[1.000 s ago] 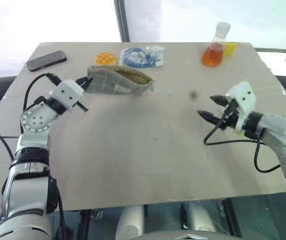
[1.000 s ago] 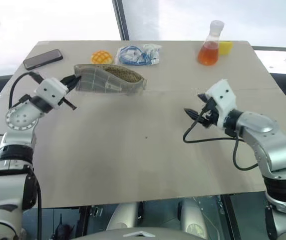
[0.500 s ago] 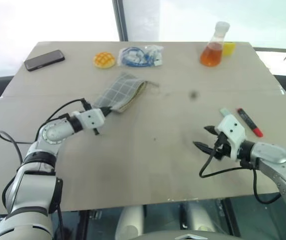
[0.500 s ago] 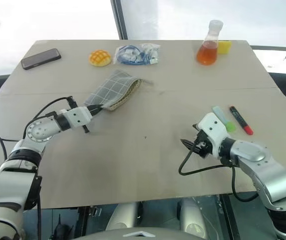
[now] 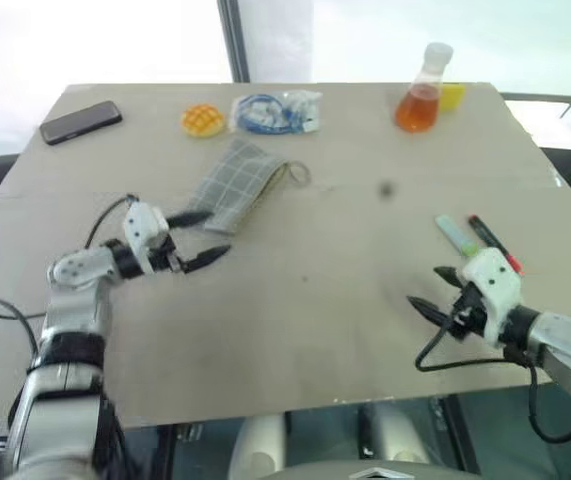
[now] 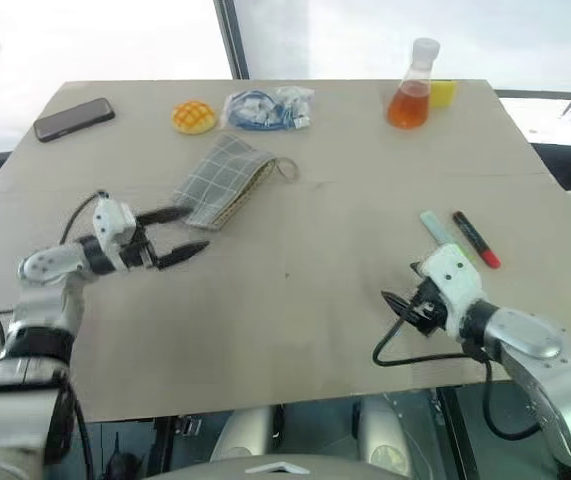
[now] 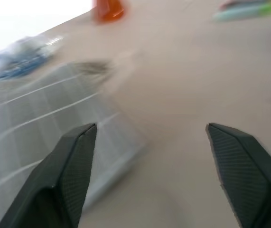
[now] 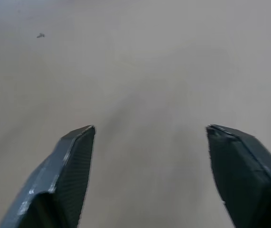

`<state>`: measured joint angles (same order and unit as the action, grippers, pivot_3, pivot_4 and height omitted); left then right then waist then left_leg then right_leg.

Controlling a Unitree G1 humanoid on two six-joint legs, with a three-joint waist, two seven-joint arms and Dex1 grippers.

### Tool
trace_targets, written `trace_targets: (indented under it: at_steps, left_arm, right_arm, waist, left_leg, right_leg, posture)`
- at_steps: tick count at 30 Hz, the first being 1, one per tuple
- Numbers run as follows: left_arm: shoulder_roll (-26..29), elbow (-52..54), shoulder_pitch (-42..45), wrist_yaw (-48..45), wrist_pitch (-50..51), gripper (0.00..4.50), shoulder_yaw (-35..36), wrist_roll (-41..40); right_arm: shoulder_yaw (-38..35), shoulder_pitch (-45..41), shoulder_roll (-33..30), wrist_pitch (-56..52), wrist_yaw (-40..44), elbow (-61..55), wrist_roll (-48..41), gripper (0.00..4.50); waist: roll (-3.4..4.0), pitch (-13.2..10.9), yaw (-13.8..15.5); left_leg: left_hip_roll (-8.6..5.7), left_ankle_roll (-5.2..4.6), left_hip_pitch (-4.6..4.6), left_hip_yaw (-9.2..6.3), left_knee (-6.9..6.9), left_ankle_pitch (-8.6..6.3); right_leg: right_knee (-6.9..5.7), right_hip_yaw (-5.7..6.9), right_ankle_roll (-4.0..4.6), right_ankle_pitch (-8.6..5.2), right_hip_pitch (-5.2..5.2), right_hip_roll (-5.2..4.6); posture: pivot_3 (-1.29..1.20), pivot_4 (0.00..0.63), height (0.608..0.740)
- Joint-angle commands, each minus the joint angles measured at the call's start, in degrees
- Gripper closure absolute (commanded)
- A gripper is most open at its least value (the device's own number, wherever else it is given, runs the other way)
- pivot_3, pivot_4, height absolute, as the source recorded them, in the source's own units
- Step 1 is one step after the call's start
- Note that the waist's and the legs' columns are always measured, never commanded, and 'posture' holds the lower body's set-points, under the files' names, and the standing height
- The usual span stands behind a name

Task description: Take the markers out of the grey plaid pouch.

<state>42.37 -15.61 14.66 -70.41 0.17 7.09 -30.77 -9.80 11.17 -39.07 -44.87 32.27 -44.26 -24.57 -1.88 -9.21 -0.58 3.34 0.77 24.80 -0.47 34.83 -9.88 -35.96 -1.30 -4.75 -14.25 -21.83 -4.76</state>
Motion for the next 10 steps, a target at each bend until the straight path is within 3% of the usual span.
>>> trace_targets:
  at_steps: [1, 5, 10]
  left_arm:
    - [2.81, 18.71, -8.61, 6.06, 13.66, 0.6, 4.56, -7.04]
    - [2.31, 25.43, -14.68, 11.09, 16.79, 0.6, 7.84, -6.46]
    - [2.53, 27.34, -15.23, 12.31, 17.99, 0.6, 7.61, -5.04]
  right_arm:
    - [-5.38, 7.36, 0.13, 5.22, 0.96, -4.42, 1.38, 0.04]
    - [-10.1, 15.59, 1.78, 9.04, 1.15, -5.29, 2.55, 0.04]
    - [-10.58, 15.95, 2.16, 11.55, 1.41, -2.73, 2.98, 0.04]
  waist:
    - [0.05, -0.01, 0.02]
    - [0.1, 0.03, 0.09]
    - [0.11, 0.04, -0.02]
  left_leg:
    - [0.01, 0.0, -0.04, -0.03, 0.0, 0.0]
    - [0.03, 0.03, -0.21, 0.02, 0.11, 0.0]
    - [0.02, 0.3, -0.2, 0.19, 0.21, -0.17]
  right_leg:
    - [-0.02, 0.03, 0.09, -0.05, 0.01, 0.01]
    - [-0.01, 0.03, 0.12, -0.1, 0.06, -0.03]
    - [0.11, 0.04, -0.08, -0.21, 0.03, -0.26]
  posture:
    - [0.0, 0.15, 0.74]
    - [0.0, 0.15, 0.74]
    - [0.0, 0.15, 0.74]
